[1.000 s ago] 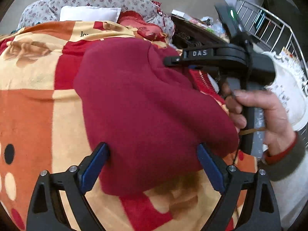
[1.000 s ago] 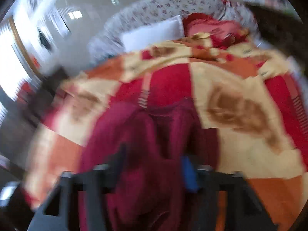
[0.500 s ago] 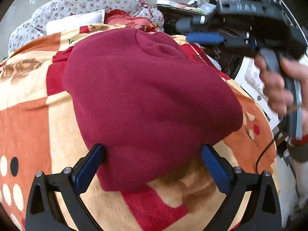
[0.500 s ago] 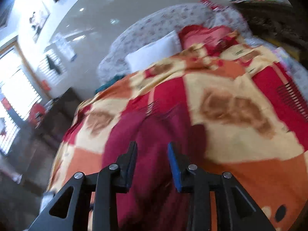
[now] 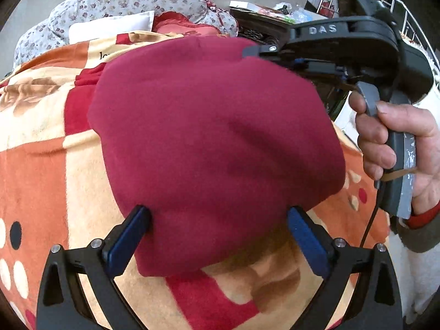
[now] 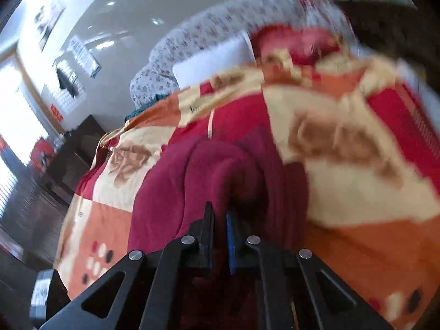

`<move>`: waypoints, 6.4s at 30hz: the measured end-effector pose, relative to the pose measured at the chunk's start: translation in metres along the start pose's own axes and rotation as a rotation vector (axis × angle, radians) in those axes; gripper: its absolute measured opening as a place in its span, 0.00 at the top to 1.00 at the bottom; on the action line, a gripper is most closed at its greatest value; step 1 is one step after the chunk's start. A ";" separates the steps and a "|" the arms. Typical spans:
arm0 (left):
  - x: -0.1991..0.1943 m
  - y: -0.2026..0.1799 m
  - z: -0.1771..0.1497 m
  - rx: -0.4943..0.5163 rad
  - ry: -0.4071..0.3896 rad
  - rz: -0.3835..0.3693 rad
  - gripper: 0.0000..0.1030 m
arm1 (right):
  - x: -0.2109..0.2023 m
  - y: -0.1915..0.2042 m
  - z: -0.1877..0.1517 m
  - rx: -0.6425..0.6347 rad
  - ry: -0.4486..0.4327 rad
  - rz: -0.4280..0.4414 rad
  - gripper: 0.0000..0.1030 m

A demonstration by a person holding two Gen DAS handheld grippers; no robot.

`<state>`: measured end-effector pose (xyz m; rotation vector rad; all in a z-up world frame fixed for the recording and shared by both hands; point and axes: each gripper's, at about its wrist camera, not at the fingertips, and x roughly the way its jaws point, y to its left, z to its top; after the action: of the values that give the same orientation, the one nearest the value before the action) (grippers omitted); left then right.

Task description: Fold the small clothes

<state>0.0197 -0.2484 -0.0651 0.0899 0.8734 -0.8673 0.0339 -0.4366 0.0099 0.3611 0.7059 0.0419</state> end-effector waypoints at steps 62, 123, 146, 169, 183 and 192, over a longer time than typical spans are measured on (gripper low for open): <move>-0.117 0.103 -0.075 -0.286 0.075 -0.010 0.54 | -0.006 0.099 -0.151 0.022 0.271 0.314 0.42; -0.160 0.066 -0.095 -0.163 -0.122 0.473 0.20 | -0.065 0.176 -0.173 -0.195 0.003 -0.104 0.25; -0.191 0.051 -0.098 -0.183 -0.227 0.516 0.19 | -0.080 0.171 -0.176 -0.159 -0.057 -0.152 0.08; -0.189 0.050 -0.099 -0.180 -0.229 0.516 0.19 | -0.074 0.166 -0.177 -0.144 -0.039 -0.158 0.07; -0.185 0.052 -0.100 -0.179 -0.226 0.516 0.19 | -0.068 0.165 -0.179 -0.137 -0.021 -0.152 0.07; -0.180 0.055 -0.101 -0.177 -0.217 0.514 0.19 | -0.067 0.165 -0.181 -0.137 -0.015 -0.154 0.07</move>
<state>-0.0661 -0.0573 -0.0202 0.0604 0.6745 -0.3100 -0.1193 -0.2368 -0.0190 0.1750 0.7098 -0.0581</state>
